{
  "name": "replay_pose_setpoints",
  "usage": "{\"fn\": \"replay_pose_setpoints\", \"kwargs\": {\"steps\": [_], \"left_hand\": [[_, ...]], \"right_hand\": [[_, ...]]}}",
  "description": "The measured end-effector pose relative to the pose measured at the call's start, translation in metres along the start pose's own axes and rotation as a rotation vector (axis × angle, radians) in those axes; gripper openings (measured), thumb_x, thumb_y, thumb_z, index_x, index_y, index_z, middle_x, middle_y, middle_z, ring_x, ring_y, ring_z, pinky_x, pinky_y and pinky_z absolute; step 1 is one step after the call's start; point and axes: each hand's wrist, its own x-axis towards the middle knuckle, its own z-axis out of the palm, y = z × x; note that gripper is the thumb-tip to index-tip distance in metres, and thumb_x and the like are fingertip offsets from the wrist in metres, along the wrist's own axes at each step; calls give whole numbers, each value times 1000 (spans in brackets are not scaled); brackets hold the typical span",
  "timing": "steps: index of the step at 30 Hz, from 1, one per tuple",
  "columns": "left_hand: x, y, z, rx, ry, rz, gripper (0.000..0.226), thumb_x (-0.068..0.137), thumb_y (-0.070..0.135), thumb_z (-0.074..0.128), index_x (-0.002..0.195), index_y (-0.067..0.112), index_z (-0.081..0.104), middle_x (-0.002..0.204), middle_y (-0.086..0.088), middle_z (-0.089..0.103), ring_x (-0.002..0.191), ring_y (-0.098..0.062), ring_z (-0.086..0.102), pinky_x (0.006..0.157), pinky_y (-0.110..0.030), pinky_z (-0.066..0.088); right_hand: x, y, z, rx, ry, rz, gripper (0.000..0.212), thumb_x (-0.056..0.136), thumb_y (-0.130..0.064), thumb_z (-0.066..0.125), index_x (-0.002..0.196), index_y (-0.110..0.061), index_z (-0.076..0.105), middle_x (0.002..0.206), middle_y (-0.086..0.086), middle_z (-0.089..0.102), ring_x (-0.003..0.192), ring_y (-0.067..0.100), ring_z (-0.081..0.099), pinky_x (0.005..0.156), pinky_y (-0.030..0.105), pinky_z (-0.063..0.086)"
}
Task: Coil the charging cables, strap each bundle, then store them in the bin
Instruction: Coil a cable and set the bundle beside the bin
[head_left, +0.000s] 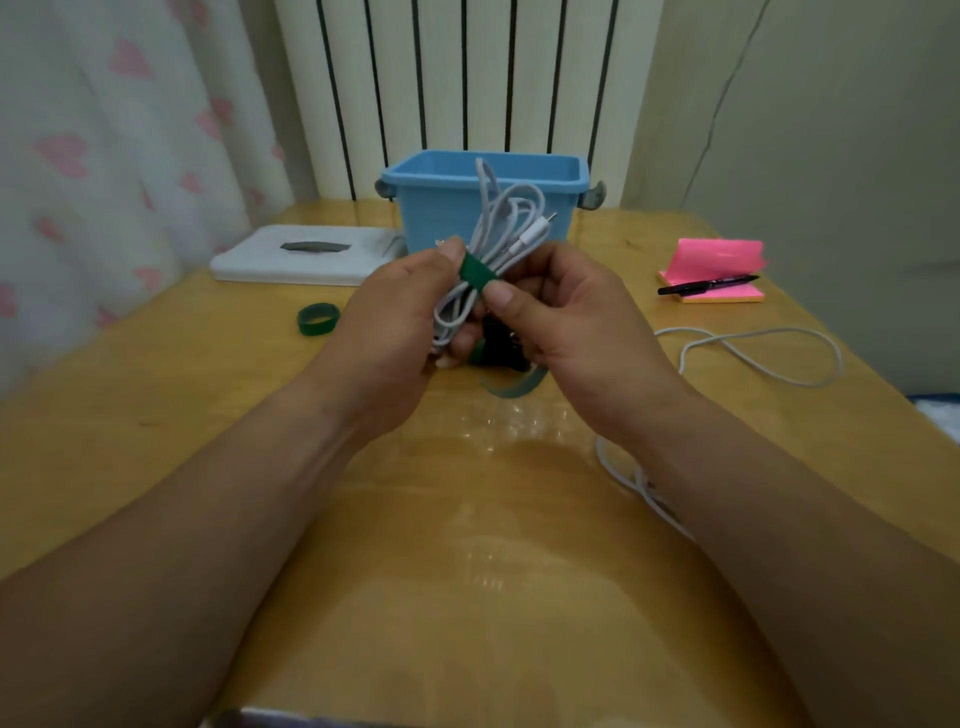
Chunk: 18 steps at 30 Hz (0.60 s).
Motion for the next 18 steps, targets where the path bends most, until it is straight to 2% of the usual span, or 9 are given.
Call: {"fn": "replay_pose_setpoints", "kwargs": {"steps": [2, 4, 7, 9, 11, 13, 15, 16, 18], "left_hand": [[-1, 4, -2, -24, -47, -33, 45, 117, 33, 40, 118, -7, 61, 75, -7, 57, 55, -17, 45, 44, -27, 33], [-3, 9, -3, -22, -69, -69, 40, 117, 34, 40, 106, 3, 63, 72, -9, 57, 52, -18, 46, 42, -27, 34], [-6, 12, 2, 59, -57, -125, 43, 117, 37, 39, 101, 7, 66, 66, -11, 58, 50, -24, 51, 47, -30, 41], [-8, 13, 6, 173, -21, -110, 46, 117, 40, 37, 102, 8, 67, 68, -12, 63, 54, -26, 58, 51, -33, 47], [-10, 12, 8, 326, 38, -12, 37, 117, 37, 39, 109, 9, 62, 80, -10, 69, 61, -23, 66, 54, -35, 54], [-13, 10, 11, 438, 26, 106, 19, 114, 29, 48, 119, 12, 55, 95, -5, 69, 72, -10, 69, 60, -28, 57], [-15, 4, 13, 582, -31, 198, 20, 107, 22, 61, 122, 16, 51, 101, 3, 66, 83, -5, 70, 65, -23, 58], [-14, 1, 12, 678, -28, 241, 24, 103, 22, 66, 121, 19, 51, 101, 5, 66, 84, -6, 70, 66, -26, 59], [-11, -5, 9, 842, 35, 324, 23, 101, 29, 69, 115, 22, 52, 100, 6, 67, 82, -9, 68, 68, -40, 61]], "right_hand": [[-3, -3, -1, 61, -69, 14, 23, 103, -6, 64, 126, -4, 63, 86, 4, 70, 57, -2, 61, 55, 11, 44], [-7, -6, 2, 96, -126, 14, 19, 104, -5, 61, 123, -4, 66, 84, 7, 68, 58, 1, 63, 59, 13, 48], [-9, -8, 9, 176, -122, 9, 14, 104, -3, 60, 115, 2, 66, 79, 23, 65, 62, 33, 71, 67, 35, 61], [-8, -5, 11, 180, -68, 20, 12, 104, -5, 62, 111, 5, 66, 75, 27, 64, 60, 38, 67, 66, 42, 60], [-5, -4, 13, 188, -7, 37, 16, 102, -7, 65, 113, 5, 66, 82, 25, 70, 65, 36, 67, 69, 44, 59], [-4, -5, 10, 231, 45, 86, 18, 102, -10, 66, 113, 4, 68, 83, 14, 75, 67, 24, 71, 67, 37, 60], [-4, -6, 7, 250, 83, 157, 11, 104, -9, 62, 102, 0, 68, 61, -5, 69, 50, 2, 63, 50, 16, 50], [-3, -5, 6, 251, 90, 189, 11, 105, -8, 60, 98, -3, 67, 52, -10, 62, 42, -1, 56, 43, 11, 42], [-2, -2, 6, 216, 80, 240, 9, 102, -13, 66, 97, -7, 70, 51, -12, 52, 39, 1, 42, 38, 12, 32]]}}
